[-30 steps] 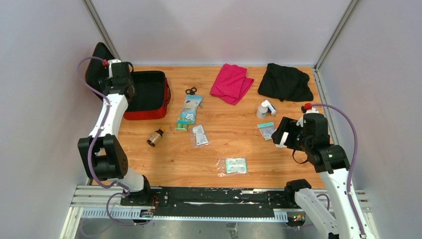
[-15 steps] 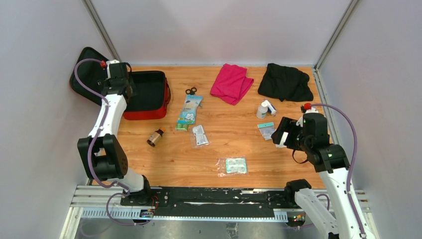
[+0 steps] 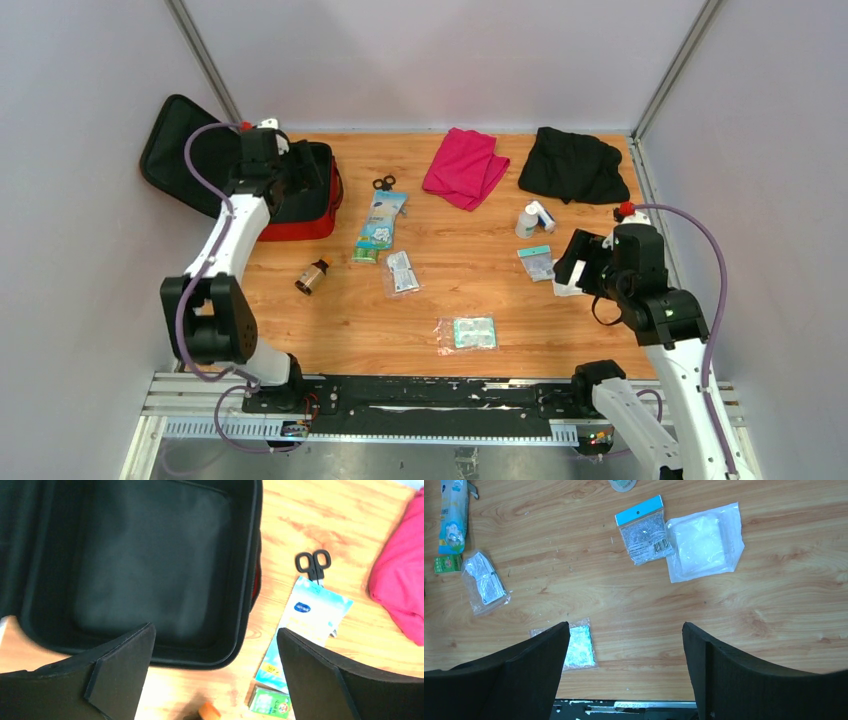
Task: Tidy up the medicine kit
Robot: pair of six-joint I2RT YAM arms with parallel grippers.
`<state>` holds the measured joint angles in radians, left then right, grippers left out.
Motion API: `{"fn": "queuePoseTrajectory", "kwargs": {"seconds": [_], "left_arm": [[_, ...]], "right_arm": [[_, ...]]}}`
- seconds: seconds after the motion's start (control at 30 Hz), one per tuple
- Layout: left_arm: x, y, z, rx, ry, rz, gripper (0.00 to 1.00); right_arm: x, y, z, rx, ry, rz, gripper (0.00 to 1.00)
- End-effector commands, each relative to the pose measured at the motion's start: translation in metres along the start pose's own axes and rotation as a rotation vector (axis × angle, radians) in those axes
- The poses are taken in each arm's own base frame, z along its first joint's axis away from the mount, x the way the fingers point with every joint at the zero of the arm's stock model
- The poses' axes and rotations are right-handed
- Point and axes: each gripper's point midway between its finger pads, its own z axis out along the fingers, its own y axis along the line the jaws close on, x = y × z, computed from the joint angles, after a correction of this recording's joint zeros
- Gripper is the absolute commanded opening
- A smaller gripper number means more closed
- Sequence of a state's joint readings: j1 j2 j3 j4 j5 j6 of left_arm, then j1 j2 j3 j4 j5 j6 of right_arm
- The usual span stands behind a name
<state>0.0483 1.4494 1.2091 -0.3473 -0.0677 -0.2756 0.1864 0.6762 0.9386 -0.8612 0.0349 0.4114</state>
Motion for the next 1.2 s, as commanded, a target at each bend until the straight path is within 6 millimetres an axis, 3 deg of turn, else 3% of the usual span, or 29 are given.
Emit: {"fn": "queuePoseTrajectory", "kwargs": {"seconds": [0.0, 0.17, 0.53, 0.6, 0.9, 1.03, 1.17], "left_arm": [[0.037, -0.029, 0.039, 0.161, 0.165, -0.023, 0.98], [0.067, -0.046, 0.061, 0.259, 0.275, -0.038, 1.00], [0.093, -0.071, 0.072, 0.345, 0.356, -0.033, 1.00], [0.099, -0.086, 0.068, 0.373, 0.367, -0.007, 1.00], [0.109, -0.117, 0.055, 0.448, 0.393, 0.037, 1.00], [0.102, -0.107, 0.052, 0.380, 0.374, 0.052, 1.00], [0.078, -0.096, 0.037, 0.316, 0.294, 0.064, 1.00]], "right_arm": [[0.007, -0.008, 0.003, 0.031, 0.017, 0.004, 0.87], [0.014, 0.003, 0.002, -0.039, 0.048, -0.012, 0.87], [0.019, 0.009, 0.003, -0.079, 0.072, -0.019, 0.86], [0.020, 0.011, 0.003, -0.090, 0.074, -0.022, 0.86], [0.021, 0.017, 0.001, -0.129, 0.079, -0.033, 0.86], [0.022, 0.014, 0.000, -0.119, 0.074, -0.035, 0.86], [0.023, 0.011, -0.001, -0.108, 0.072, -0.038, 0.86]]}}
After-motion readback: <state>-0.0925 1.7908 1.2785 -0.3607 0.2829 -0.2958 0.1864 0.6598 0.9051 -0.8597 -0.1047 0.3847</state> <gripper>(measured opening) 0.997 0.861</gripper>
